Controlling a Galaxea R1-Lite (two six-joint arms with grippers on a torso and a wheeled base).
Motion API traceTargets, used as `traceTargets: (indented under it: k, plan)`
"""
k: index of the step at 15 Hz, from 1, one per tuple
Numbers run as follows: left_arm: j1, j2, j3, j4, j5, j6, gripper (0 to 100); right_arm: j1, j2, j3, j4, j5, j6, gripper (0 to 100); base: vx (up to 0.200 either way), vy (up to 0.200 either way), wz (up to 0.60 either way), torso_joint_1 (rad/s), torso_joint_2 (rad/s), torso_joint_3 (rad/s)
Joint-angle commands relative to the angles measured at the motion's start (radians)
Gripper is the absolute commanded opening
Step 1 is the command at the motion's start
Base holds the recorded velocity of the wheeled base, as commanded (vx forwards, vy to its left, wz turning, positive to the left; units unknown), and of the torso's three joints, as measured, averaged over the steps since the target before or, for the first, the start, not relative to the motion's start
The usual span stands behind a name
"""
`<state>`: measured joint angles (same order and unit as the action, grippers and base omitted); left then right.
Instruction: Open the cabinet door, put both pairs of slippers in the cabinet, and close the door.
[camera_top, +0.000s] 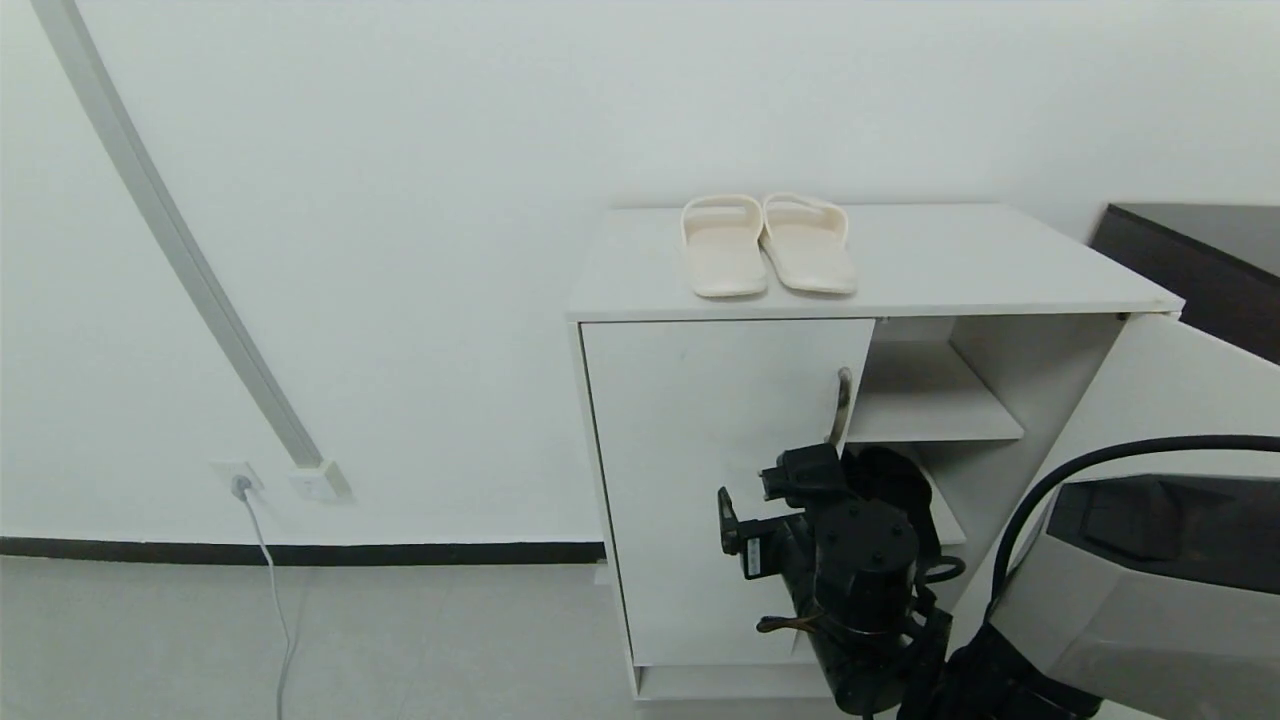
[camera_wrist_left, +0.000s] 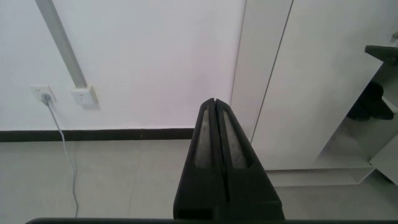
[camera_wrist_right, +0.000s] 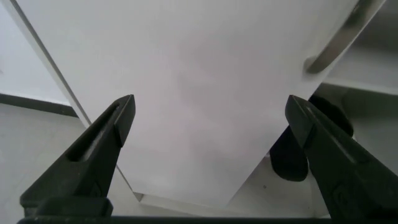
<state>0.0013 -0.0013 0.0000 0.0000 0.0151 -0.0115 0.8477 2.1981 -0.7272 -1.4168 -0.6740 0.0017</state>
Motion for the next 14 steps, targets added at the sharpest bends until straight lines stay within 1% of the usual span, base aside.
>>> traceTargets:
  k: [1, 7, 14]
  plan:
    - [0.000, 0.001, 0.000, 0.000, 0.000, -0.001, 0, 0.001, 0.003, 0.000, -0.001, -0.001, 0.000, 100, 0.000, 0.000, 0.00, 0.183, -0.49, -0.315]
    - [0.000, 0.001, 0.000, 0.000, 0.000, -0.001, 0, -0.001, 0.002, 0.006, -0.002, -0.001, 0.000, 100, 0.000, 0.000, 0.00, 0.198, -0.51, -0.315]
    - [0.000, 0.001, 0.000, 0.000, 0.000, -0.001, 0, -0.002, 0.002, 0.019, -0.002, 0.013, 0.006, 100, 0.000, 0.000, 0.00, 0.242, -0.56, -0.328]
